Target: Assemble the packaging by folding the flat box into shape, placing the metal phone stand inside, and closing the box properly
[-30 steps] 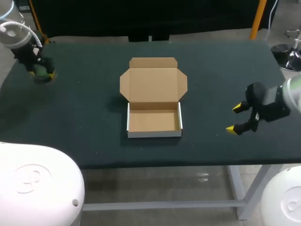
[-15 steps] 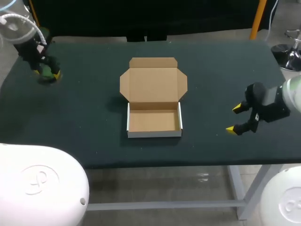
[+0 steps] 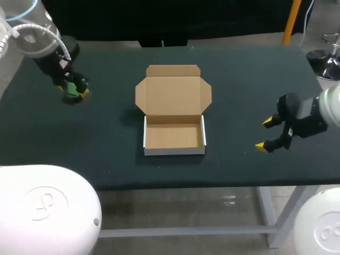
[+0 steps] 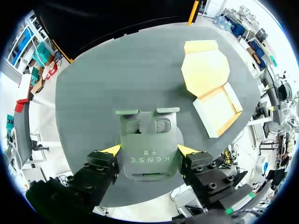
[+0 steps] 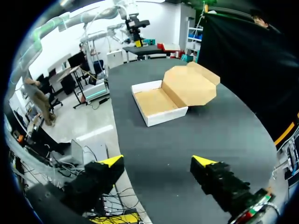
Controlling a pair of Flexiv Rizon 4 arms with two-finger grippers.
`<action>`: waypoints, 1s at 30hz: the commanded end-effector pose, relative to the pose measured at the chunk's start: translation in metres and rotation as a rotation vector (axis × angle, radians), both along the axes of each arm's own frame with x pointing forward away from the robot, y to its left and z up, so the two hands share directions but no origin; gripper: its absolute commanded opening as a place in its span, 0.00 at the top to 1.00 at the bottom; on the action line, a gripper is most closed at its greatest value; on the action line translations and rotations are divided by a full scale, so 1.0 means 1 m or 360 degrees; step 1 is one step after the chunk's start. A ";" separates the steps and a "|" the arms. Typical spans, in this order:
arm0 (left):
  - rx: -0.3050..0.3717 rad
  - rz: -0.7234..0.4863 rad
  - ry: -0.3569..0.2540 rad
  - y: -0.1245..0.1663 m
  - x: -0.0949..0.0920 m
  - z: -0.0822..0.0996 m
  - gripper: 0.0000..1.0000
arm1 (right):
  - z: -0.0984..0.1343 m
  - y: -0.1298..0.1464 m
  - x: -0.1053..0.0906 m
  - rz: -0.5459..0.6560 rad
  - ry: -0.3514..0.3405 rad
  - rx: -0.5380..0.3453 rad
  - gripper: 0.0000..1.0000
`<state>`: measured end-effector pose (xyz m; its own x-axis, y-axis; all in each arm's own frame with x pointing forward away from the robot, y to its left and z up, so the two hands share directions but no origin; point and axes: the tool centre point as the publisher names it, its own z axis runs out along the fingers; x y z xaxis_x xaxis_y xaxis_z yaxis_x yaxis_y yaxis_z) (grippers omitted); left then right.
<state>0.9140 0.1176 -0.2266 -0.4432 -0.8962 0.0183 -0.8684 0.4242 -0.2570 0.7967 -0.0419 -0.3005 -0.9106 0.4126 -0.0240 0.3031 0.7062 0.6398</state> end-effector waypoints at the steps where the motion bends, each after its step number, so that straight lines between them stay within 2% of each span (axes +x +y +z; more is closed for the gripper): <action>1: 0.0097 0.0006 -0.0052 -0.023 -0.013 0.004 1.00 | 0.001 -0.002 -0.001 0.0004 0.0000 0.0006 0.00; 13: 0.0119 -0.0169 -0.0079 -0.091 -0.036 0.011 1.00 | 0.001 -0.002 -0.001 0.0004 0.0000 0.0006 0.00; 30: 0.0142 -0.0338 -0.0096 -0.163 -0.052 -0.009 1.00 | 0.001 -0.002 -0.001 0.0004 0.0000 0.0006 0.00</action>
<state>0.8591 -0.0349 -0.2329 -0.6303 -0.7749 -0.0470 -0.7386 0.6172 -0.2712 0.7963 -0.0422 -0.3008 -0.9103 0.4131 -0.0248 0.3030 0.7061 0.6401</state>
